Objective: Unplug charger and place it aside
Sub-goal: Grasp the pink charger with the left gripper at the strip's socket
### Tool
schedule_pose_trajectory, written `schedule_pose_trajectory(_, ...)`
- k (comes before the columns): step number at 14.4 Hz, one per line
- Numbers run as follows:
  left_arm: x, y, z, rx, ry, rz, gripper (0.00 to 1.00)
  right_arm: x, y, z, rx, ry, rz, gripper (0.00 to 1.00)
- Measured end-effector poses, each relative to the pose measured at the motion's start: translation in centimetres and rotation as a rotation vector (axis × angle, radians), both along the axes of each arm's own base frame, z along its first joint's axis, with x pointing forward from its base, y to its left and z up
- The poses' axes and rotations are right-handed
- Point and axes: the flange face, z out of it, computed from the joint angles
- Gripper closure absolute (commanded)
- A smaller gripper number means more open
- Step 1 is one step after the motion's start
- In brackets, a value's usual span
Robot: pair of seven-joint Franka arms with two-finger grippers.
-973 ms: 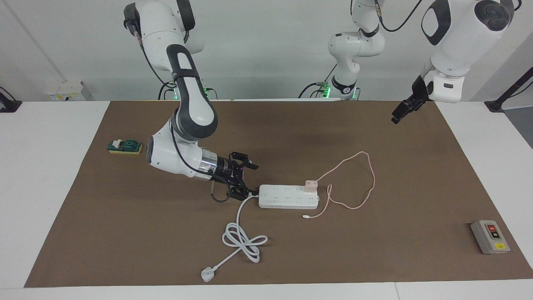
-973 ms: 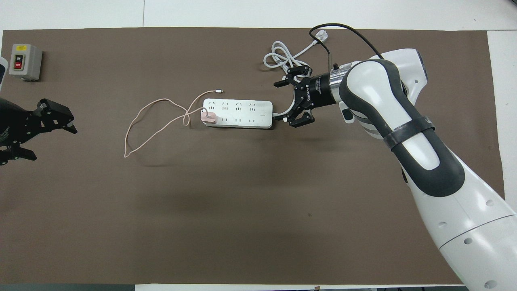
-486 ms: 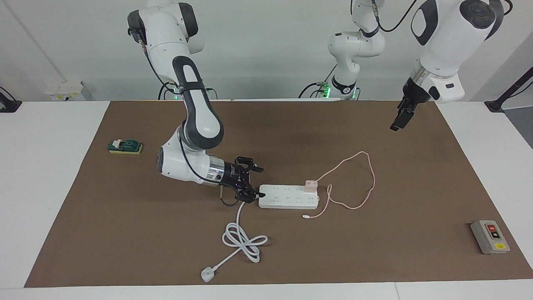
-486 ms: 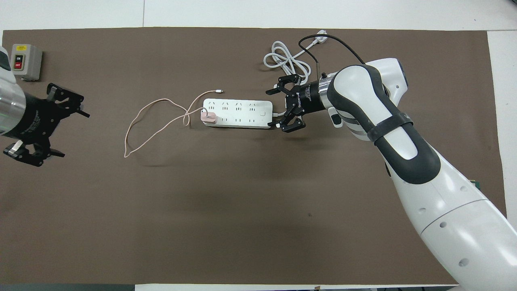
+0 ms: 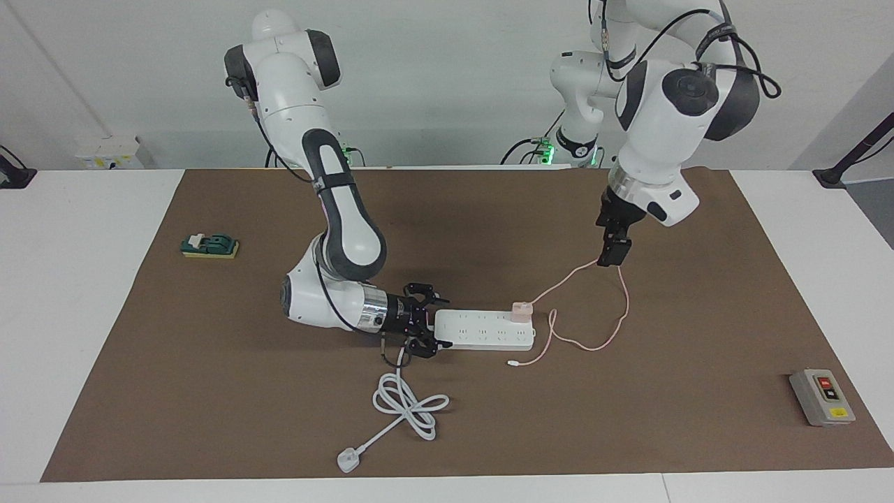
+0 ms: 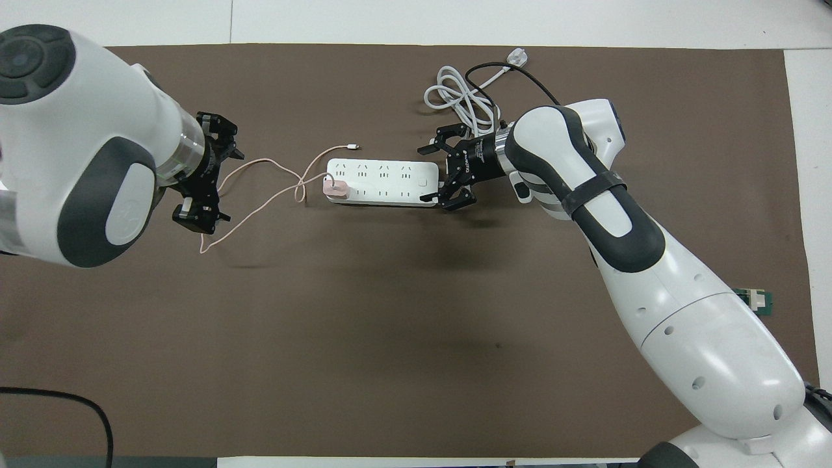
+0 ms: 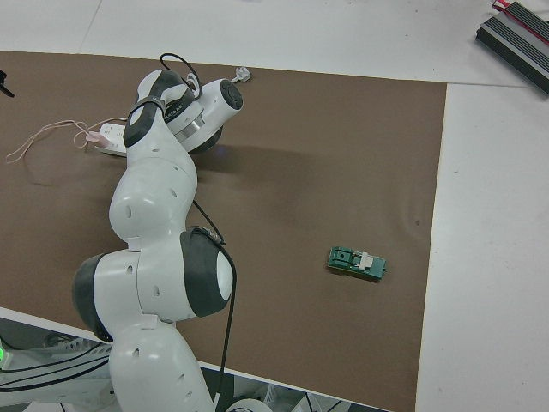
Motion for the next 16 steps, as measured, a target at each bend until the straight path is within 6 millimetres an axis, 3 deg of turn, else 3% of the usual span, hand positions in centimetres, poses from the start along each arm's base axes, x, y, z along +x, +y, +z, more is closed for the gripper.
schedule_pose_trajectory(3, 0.9, -3.2, -2.8, 0.002, 0.006, 0.06, 0.0, -0.2, 1.1, -0.3, -0.012, -0.021, 0.006, 0.0)
schedule_pose_trajectory(7, 1.1, -5.9, -5.2, 0.001, 0.003, 0.089, 0.0, -0.7, 2.2, -0.4, -0.013, -0.042, 0.033, 0.0)
schedule_pose_trajectory(9, 1.3, -7.5, -7.9, 0.016, 0.033, 0.095, 0.0, -0.7, 2.3, -0.7, -0.013, -0.057, 0.046, 0.0)
schedule_pose_trajectory(12, 3.3, -9.2, -11.0, 0.02, 0.044, 0.096, 0.0, -0.7, 2.1, -1.3, -0.018, -0.067, 0.048, 0.0)
schedule_pose_trajectory(16, 4.3, -9.7, -11.4, 0.008, 0.013, 0.095, 0.0, -0.7, 2.1, -2.0, -0.022, -0.072, 0.052, 0.0)
